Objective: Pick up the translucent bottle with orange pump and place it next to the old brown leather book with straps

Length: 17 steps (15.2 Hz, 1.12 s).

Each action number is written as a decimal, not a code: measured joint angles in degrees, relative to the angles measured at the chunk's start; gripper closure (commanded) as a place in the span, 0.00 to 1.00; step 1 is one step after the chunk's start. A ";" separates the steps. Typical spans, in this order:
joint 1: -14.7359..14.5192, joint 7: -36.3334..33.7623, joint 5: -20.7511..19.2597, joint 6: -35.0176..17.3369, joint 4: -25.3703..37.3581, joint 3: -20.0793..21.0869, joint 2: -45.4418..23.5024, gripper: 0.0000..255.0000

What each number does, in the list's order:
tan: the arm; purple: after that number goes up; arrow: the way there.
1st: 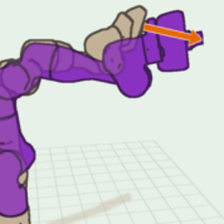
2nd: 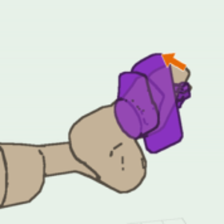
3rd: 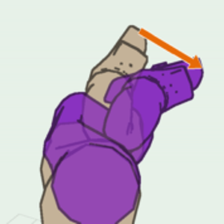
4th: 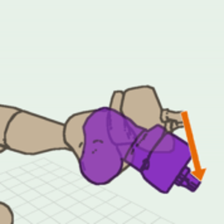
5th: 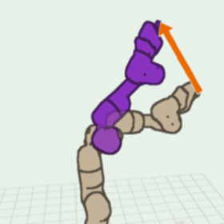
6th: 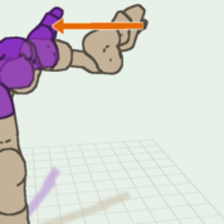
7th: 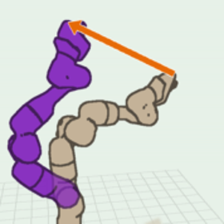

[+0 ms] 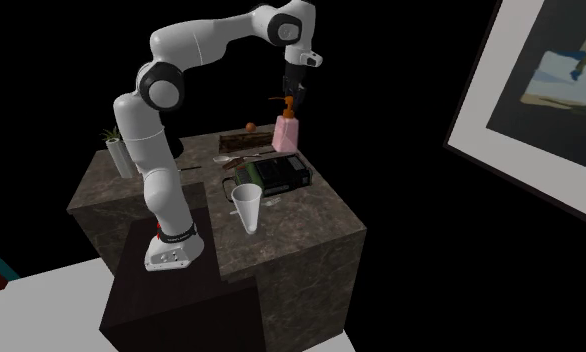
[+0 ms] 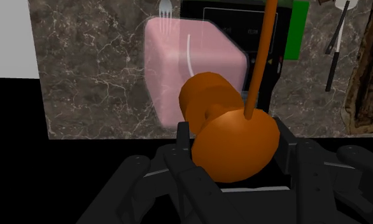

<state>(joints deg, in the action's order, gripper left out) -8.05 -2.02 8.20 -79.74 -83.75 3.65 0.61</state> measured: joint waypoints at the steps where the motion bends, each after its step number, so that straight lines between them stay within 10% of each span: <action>1: -0.80 -1.59 0.04 -0.36 0.57 0.82 -0.68 1.00; 17: -13.18 -22.60 -2.69 -5.89 11.00 10.58 -13.85 1.00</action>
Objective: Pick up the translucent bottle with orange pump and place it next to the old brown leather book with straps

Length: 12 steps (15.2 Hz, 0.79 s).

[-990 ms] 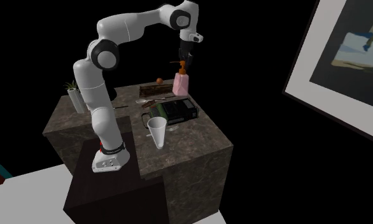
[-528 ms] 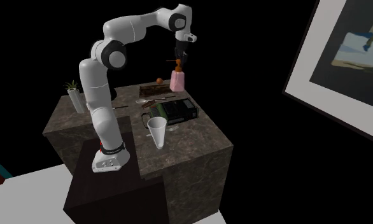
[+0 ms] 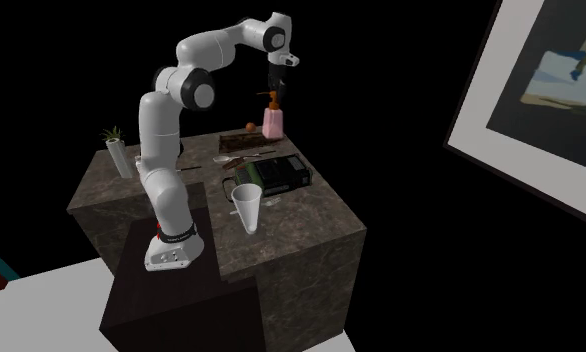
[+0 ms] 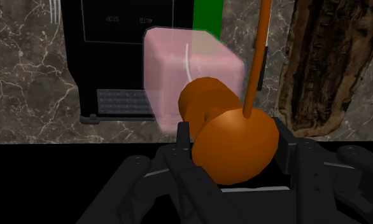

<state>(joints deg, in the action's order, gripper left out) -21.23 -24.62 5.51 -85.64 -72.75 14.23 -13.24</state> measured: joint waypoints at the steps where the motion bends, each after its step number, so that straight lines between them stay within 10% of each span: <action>1: -1.02 -1.34 -0.52 0.22 2.05 0.45 -1.71 1.00; 8: -9.72 -9.77 -5.09 4.18 21.70 2.34 -16.56 1.00; 12: -10.71 -10.79 -5.41 1.81 20.44 2.43 -17.65 1.00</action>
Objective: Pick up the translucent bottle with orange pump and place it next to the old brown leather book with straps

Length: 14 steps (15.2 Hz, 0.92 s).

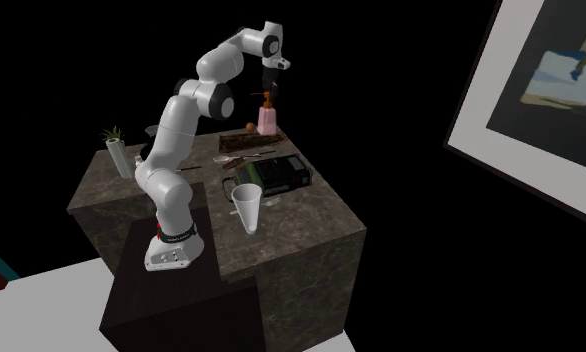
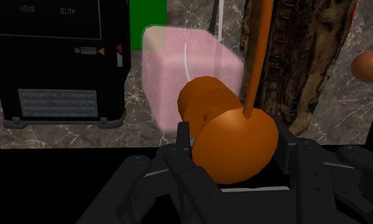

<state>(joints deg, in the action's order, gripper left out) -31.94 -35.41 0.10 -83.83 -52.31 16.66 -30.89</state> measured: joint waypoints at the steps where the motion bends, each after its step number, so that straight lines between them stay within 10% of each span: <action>1: 0.23 0.09 0.16 -1.22 -1.91 0.03 0.68 1.00; 14: 2.01 1.42 1.27 -13.84 -18.83 0.05 4.92 1.00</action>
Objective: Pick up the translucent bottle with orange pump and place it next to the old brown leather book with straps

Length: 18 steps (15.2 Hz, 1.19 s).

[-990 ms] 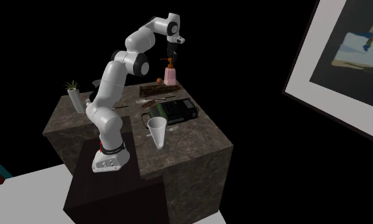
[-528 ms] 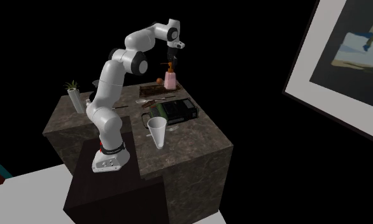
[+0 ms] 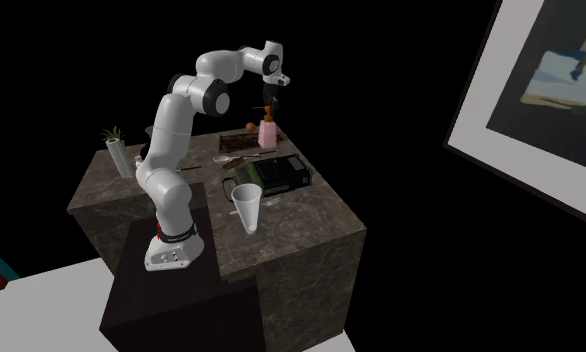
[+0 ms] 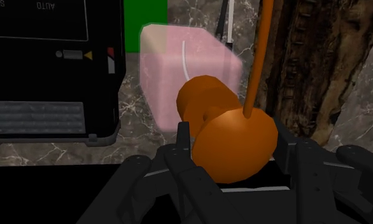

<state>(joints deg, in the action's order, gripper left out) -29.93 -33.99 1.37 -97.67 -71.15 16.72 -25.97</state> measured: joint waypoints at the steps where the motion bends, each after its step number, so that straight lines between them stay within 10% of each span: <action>1: 0.14 0.19 0.05 -0.85 -0.96 -0.03 0.10 1.00; 18: 0.67 1.35 0.11 -13.59 -13.17 -0.30 -0.51 1.00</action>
<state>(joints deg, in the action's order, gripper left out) -29.27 -32.64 1.48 -111.26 -84.32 16.42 -26.47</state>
